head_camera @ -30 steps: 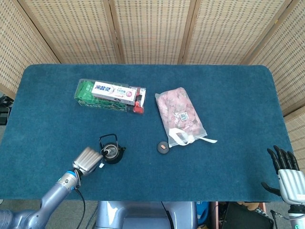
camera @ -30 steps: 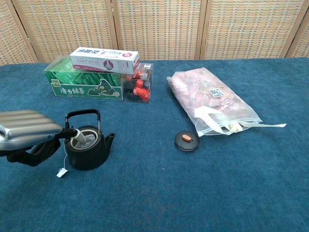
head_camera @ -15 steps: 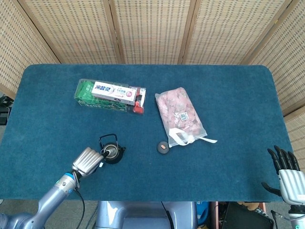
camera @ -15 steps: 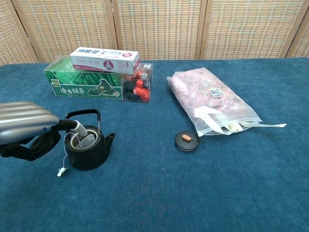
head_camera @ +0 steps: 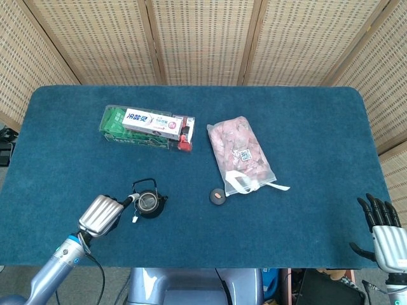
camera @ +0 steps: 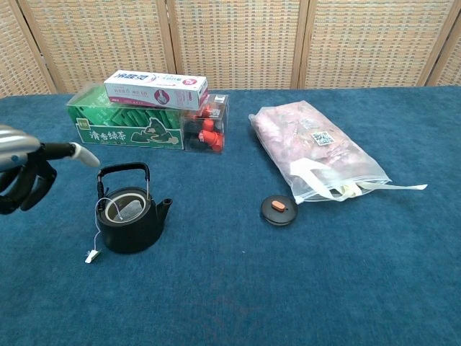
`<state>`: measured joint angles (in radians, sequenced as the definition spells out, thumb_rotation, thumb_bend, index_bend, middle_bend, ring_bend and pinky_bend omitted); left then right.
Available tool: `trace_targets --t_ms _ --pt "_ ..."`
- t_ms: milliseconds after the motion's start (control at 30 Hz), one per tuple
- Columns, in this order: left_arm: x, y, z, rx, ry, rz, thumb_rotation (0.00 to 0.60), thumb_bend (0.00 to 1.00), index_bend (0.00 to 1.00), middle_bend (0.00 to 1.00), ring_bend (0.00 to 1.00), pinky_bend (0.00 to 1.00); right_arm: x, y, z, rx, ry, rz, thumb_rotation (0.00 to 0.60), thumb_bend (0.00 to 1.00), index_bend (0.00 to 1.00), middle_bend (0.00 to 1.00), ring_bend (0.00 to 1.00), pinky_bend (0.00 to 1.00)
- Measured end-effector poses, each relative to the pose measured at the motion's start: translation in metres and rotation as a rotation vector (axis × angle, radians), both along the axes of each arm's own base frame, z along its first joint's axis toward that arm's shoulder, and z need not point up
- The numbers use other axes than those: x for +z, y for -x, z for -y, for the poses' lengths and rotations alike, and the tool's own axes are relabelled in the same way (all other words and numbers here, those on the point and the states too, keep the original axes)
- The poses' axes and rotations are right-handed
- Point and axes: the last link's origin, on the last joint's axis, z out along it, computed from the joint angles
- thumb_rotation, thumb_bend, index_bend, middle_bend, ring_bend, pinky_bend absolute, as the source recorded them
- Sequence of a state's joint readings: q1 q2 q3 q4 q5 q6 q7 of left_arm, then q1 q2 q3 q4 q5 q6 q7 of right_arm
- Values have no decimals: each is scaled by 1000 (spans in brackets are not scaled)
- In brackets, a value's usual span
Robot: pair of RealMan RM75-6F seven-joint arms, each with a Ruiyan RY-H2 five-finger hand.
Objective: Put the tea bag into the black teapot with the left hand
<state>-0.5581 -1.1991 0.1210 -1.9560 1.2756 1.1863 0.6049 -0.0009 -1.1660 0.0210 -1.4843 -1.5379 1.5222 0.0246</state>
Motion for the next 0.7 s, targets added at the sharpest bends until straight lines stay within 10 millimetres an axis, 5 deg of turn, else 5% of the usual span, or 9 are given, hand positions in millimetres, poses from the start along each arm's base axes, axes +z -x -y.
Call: trace_targets --t_ms 133,500,700 --pt "18 11 4 9 -105 63 600 969 160 467 430 484 0 -1 2 9 -1 0 600 0 29 75 0 0" --pt "50 45 20 27 -339 219 600 638 158 120 60 19 -1 -8 8 48 -6 -5 600 0 29 75 0 0" --pt "63 71 41 79 -434 260 600 475 85 0 0 0 -3 -13 10 80 -12 -3 600 0 29 51 0 0"
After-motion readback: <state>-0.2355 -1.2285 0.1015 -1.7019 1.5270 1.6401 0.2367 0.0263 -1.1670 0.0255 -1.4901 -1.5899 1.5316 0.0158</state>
